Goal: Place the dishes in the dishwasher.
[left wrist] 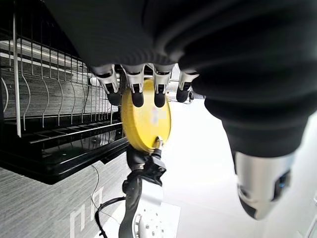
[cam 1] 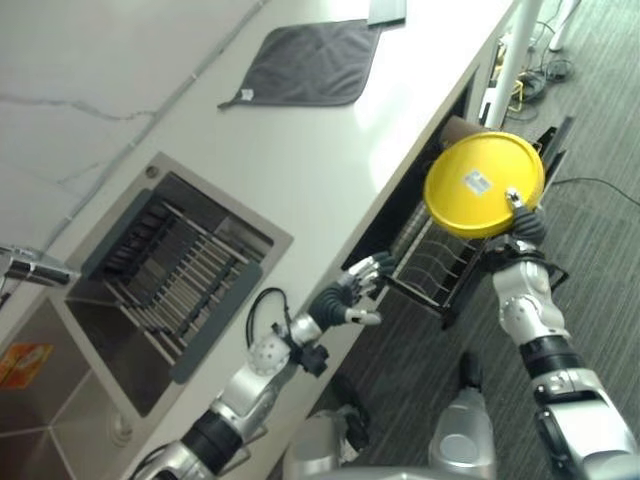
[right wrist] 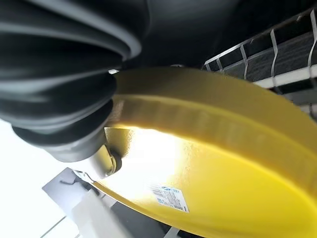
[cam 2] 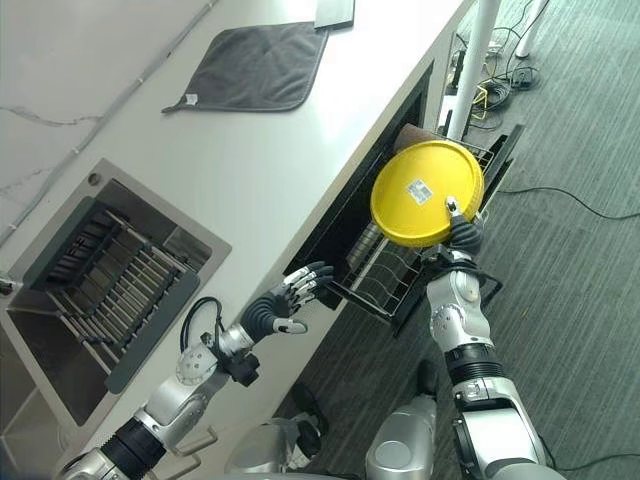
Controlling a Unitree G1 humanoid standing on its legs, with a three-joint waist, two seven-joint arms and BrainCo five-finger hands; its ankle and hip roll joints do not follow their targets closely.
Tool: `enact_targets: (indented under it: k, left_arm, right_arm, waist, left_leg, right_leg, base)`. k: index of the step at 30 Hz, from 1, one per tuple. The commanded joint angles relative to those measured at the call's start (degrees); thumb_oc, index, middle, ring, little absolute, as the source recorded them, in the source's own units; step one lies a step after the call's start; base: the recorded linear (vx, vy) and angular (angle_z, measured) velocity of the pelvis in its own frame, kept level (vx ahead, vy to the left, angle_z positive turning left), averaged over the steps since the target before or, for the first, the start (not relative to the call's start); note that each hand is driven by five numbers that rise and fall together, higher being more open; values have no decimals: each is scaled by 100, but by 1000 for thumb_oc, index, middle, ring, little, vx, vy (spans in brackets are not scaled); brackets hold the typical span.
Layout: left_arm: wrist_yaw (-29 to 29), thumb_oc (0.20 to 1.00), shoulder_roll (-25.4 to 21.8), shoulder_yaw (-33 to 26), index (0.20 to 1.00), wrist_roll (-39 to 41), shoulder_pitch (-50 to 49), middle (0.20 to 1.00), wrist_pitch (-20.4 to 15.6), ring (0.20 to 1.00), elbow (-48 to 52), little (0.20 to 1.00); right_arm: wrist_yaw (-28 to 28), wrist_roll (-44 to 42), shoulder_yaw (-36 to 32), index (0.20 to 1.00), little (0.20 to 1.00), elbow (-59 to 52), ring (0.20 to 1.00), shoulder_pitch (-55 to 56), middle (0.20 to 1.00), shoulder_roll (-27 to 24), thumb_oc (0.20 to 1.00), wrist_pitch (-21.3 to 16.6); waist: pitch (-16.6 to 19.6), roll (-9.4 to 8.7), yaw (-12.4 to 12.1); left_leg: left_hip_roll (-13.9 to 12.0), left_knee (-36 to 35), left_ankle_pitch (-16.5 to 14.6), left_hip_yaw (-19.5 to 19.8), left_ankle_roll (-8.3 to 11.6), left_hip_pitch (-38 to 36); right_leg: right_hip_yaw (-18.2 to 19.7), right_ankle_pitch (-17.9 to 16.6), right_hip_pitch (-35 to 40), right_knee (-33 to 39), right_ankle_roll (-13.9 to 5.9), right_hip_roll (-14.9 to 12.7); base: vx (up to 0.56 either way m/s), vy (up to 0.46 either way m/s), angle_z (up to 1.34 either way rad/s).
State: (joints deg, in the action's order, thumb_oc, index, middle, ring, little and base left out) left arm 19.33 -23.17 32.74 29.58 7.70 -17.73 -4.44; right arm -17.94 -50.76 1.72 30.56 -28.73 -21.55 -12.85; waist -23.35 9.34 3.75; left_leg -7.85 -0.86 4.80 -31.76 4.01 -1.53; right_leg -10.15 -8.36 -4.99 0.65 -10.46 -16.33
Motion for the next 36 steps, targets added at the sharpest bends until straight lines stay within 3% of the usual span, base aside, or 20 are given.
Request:
enact_targets:
  k: [1, 5, 7, 9, 12, 15, 18, 21, 22, 26, 28, 29, 33, 36]
  left_arm:
    - [36, 1000, 163, 434, 1000, -499, 119, 1000, 267, 1000, -1043, 1000]
    - [-19, 1000, 350, 842, 1000, -1263, 103, 1000, 489, 1000, -2051, 1000]
    - [-482, 1000, 541, 966, 1000, -1803, 67, 1000, 748, 1000, -2888, 1000]
    - [-650, 1000, 784, 903, 1000, -1970, 36, 1000, 1038, 1000, -3752, 1000]
    - [-739, 1000, 986, 747, 1000, -1920, -2, 1000, 1402, 1000, -4341, 1000]
    - [-1004, 1000, 1125, 515, 1000, -2387, 45, 1000, 1678, 1000, -5056, 1000]
    - [-1453, 1000, 1198, 402, 1000, -2965, 152, 1000, 2448, 1000, -5604, 1000]
    - [-1788, 1000, 1299, 132, 1000, -2990, 209, 1000, 2598, 1000, -6022, 1000]
    - [-2091, 1000, 1307, -89, 1000, -2795, 257, 1000, 2744, 1000, -6177, 1000]
    - [-2446, 1000, 1212, -529, 1000, -2134, 381, 1000, 2908, 1000, -6378, 1000]
    - [-2584, 1000, 1173, -1082, 1000, -918, 335, 1000, 3166, 1000, -6582, 1000]
    - [-2607, 1000, 1157, -1190, 1000, -764, 325, 1000, 3219, 1000, -6606, 1000]
    - [-2355, 1000, 1006, -1632, 1000, -662, 225, 1000, 3336, 1000, -6633, 1000]
    - [-2210, 1000, 889, -1751, 1000, -712, 158, 1000, 3493, 1000, -6536, 1000]
  right_arm:
    - [139, -64, -97, 200, 200, -335, 200, -680, 200, 166, 200, -205]
    - [321, 38, 109, 200, 200, -93, 200, -876, 200, 127, 200, -219]
    - [419, 101, 248, 200, 200, -30, 200, -930, 200, 191, 200, -209]
    - [411, 192, 356, 200, 200, 16, 200, -1026, 200, 254, 200, -170]
    - [412, 248, 366, 200, 200, 100, 200, -1120, 200, 264, 200, -119]
    - [370, 268, 353, 200, 200, 212, 200, -1265, 200, 283, 200, -79]
    - [320, 346, 370, 200, 200, 355, 200, -1483, 200, 287, 200, -40]
    - [335, 461, 493, 200, 200, 454, 200, -1675, 200, 282, 200, 78]
    - [308, 615, 618, 200, 200, 438, 200, -1787, 200, 306, 200, 183]
    - [54, 932, 846, 200, 200, 484, 200, -1938, 200, 371, 200, 207]
    - [-182, 1729, 947, 200, 200, 653, 200, -2127, 200, 278, 200, 165]
    - [-221, 1998, 979, 200, 200, 694, 200, -2183, 200, 249, 200, 159]
    - [-317, 4137, 1408, 200, 200, 988, 200, -2640, 200, -291, 200, 33]
    - [-230, 4835, 1829, 200, 200, 1086, 200, -2871, 200, -838, 200, 113]
  waist:
    - [27, -204, -38]
    - [-137, -174, 38]
    - [-196, -191, 86]
    - [-249, -225, 91]
    - [-282, -235, 55]
    - [-314, -275, -30]
    - [-358, -298, -135]
    - [-393, -316, -208]
    - [-414, -348, -267]
    - [-477, -394, -403]
    - [-566, -358, -518]
    - [-587, -351, -543]
    - [-645, -313, -776]
    - [-645, -350, -941]
  left_leg:
    - [6, 1061, -1332, 804, -164, 122]
    - [-16, 1106, -1285, 803, -113, 246]
    - [-24, 1072, -1239, 802, -78, 269]
    - [-83, 1049, -1163, 823, -30, 328]
    - [-151, 955, -1046, 860, 28, 376]
    - [-266, 759, -852, 939, 127, 435]
    - [-398, 629, -641, 1075, 240, 552]
    - [-557, 473, -416, 1132, 365, 616]
    - [-659, 435, -284, 1184, 440, 692]
    - [-709, 617, -249, 1364, 461, 913]
    - [-703, 677, -227, 1464, 445, 1065]
    - [-702, 685, -220, 1485, 445, 1097]
    - [-688, 861, -243, 1656, 404, 1460]
    - [-699, 1149, -407, 1818, 375, 1753]
  right_leg:
    - [-527, 701, -593, -941, 253, 21]
    - [-458, 739, -737, -1008, 285, 65]
    - [-423, 759, -816, -1050, 290, 79]
    - [-396, 795, -898, -1121, 301, 84]
    - [-414, 828, -929, -1142, 319, 107]
    - [-465, 864, -958, -1139, 337, 169]
    - [-531, 897, -986, -1142, 348, 230]
    - [-625, 916, -950, -1089, 371, 282]
    - [-679, 914, -937, -1058, 392, 308]
    - [-760, 925, -1009, -1146, 409, 263]
    - [-803, 942, -1144, -1266, 398, 182]
    - [-809, 946, -1174, -1291, 392, 168]
    - [-896, 999, -1517, -1592, 384, 8]
    - [-914, 1324, -1835, -2245, 367, -120]
  base:
    - [-87, 6, 1]
    - [-19, 48, -4]
    - [34, 59, -21]
    - [15, 15, -5]
    - [0, 0, 0]
    - [-42, -66, 4]
    - [-40, -61, 13]
    - [-21, -9, 21]
    - [0, -1, 10]
    - [17, 22, 12]
    - [20, 80, 7]
    - [-6, 53, 14]
    - [16, 30, 25]
    - [3, -2, 15]
